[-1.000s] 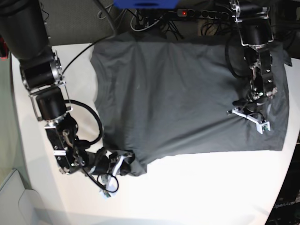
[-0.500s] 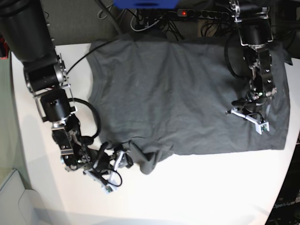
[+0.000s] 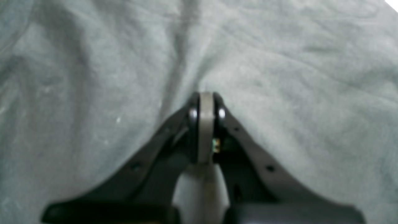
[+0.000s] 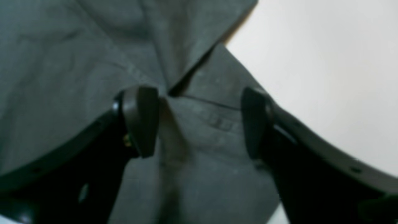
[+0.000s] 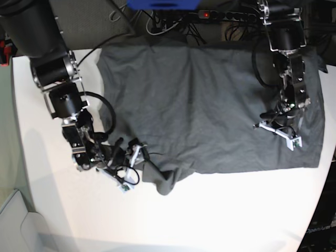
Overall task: Layout the t-shirt on the table in an organized manner, then fold the t-shirt properly
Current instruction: 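Lift the t-shirt fabric with the right gripper and shift it toward the left gripper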
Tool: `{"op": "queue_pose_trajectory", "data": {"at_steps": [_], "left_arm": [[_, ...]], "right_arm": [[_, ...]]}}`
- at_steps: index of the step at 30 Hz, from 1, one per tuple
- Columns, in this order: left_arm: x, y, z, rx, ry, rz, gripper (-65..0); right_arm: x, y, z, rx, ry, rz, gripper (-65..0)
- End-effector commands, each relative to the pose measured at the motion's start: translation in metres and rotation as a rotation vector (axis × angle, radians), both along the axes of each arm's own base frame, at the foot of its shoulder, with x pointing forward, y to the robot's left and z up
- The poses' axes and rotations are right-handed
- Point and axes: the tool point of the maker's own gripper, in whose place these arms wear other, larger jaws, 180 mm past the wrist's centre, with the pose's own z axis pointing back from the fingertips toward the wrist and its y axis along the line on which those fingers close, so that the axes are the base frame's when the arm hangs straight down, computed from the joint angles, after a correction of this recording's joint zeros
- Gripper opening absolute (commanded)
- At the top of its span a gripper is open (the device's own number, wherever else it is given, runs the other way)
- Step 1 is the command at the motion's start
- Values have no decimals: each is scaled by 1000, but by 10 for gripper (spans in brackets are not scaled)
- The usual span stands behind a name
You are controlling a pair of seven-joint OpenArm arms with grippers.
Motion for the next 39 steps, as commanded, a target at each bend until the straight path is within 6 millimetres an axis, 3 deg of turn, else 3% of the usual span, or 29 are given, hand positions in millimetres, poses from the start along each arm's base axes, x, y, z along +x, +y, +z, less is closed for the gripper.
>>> {"op": "queue_pose_trajectory", "data": {"at_steps": [1, 6, 10, 20, 23, 25, 33, 35, 39], "left_arm": [[1, 6, 4, 10, 9, 4, -649], [1, 3, 3, 4, 8, 4, -649], [2, 3, 3, 4, 7, 4, -649], [2, 6, 4, 11, 8, 5, -649], [2, 6, 4, 11, 8, 5, -649], [2, 4, 3, 8, 8, 4, -649], [0, 5, 2, 10, 12, 5, -649], [0, 6, 3, 13, 12, 5, -649], [3, 6, 7, 11, -2, 4, -649]], "right_arm": [[16, 1, 26, 24, -76, 4, -351], [-2, 16, 35, 45, -135, 53, -556], [-15, 21, 28, 55, -129, 66, -631], [-35, 20, 6, 50, -75, 63, -639], [-32, 22, 11, 56, -88, 68, -640], [-20, 27, 25, 62, -119, 76, -641], [-8, 75, 52, 139, -169, 112, -639], [-9, 79, 48, 114, -169, 122, -639], [-25, 76, 12, 40, -96, 133, -641]]}}
